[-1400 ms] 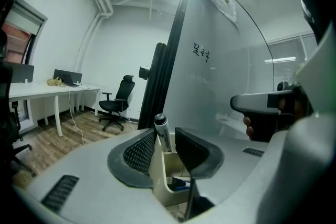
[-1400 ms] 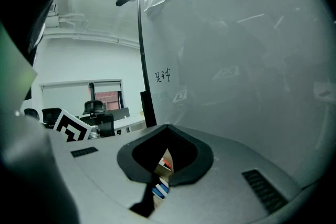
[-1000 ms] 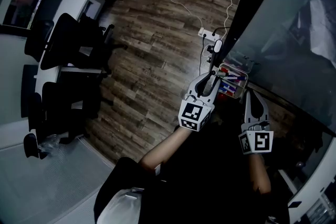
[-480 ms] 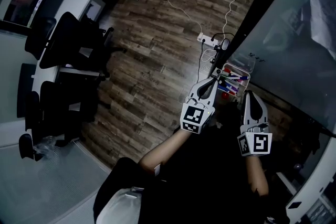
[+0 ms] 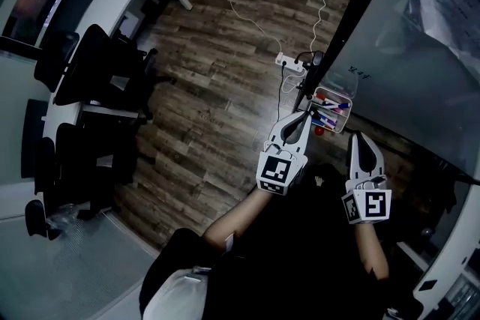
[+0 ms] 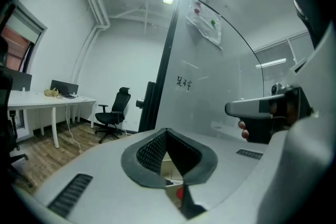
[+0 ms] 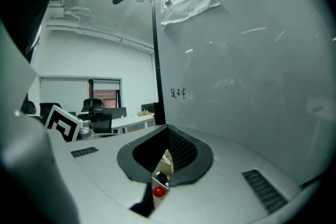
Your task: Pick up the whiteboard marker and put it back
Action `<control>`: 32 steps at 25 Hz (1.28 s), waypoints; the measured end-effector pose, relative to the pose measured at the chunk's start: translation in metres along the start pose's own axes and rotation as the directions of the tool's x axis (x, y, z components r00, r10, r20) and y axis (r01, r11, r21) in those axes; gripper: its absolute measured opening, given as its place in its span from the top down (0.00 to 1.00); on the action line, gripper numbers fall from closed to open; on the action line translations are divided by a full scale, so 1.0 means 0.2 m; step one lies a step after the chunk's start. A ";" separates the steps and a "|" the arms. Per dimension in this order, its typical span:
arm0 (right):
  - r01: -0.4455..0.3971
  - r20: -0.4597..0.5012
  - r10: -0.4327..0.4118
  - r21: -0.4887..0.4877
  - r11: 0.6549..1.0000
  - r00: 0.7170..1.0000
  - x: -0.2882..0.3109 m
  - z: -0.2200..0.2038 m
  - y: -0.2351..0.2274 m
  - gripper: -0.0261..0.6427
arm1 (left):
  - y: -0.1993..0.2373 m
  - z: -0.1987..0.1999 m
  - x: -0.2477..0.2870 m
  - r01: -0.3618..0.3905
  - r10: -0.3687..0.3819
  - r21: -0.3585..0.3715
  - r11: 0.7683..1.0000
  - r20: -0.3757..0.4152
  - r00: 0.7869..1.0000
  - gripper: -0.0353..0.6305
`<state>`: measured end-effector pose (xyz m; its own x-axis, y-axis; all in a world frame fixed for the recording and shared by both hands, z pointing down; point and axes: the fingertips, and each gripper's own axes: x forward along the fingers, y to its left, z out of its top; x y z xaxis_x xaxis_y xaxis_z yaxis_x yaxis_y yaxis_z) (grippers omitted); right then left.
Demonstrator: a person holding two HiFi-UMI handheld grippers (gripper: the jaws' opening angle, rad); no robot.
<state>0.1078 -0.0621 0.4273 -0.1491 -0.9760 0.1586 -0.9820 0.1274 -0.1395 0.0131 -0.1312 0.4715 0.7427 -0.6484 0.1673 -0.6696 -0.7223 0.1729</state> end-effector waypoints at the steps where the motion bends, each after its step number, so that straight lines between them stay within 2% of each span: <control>1: -0.005 0.005 0.005 -0.009 1.000 1.000 -0.02 0.02 -0.01 0.94 | -0.02 0.01 -0.01 -0.002 0.002 0.000 1.000 0.008 1.000 0.94; 10: -0.043 0.049 0.044 -0.027 0.999 0.998 -0.26 0.08 -0.09 0.94 | -0.25 0.05 -0.10 -0.039 0.038 0.028 0.999 0.040 0.998 0.94; 14: -0.062 0.064 0.063 -0.013 0.998 0.996 -0.38 0.07 -0.11 0.94 | -0.36 0.02 -0.16 -0.052 0.052 0.023 0.998 0.032 0.998 0.94; 17: -0.070 0.083 0.069 0.011 0.997 0.994 -0.45 0.05 -0.11 0.94 | -0.43 0.03 -0.23 -0.074 0.071 0.050 0.996 0.043 0.997 0.94; 22: -0.093 0.067 0.090 0.041 0.995 0.994 -0.58 -0.01 -0.09 0.94 | -0.53 0.01 -0.32 -0.096 0.094 0.060 0.994 0.048 0.994 0.94; 28: -0.129 0.055 0.127 0.034 0.991 0.990 -0.68 -0.05 -0.05 0.94 | -0.59 0.00 -0.41 -0.107 0.104 0.055 0.993 0.050 0.993 0.94; 32: -0.121 0.048 0.120 0.039 0.992 0.992 -0.71 -0.07 -0.05 0.94 | -0.63 0.03 -0.43 -0.105 0.100 0.067 0.992 0.067 0.993 0.94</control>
<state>0.1382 0.0781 0.4193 -0.2596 -0.9612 0.0933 -0.9514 0.2380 -0.1954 0.0332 0.0142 0.4303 0.6706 -0.7324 0.1182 -0.7417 -0.6648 0.0890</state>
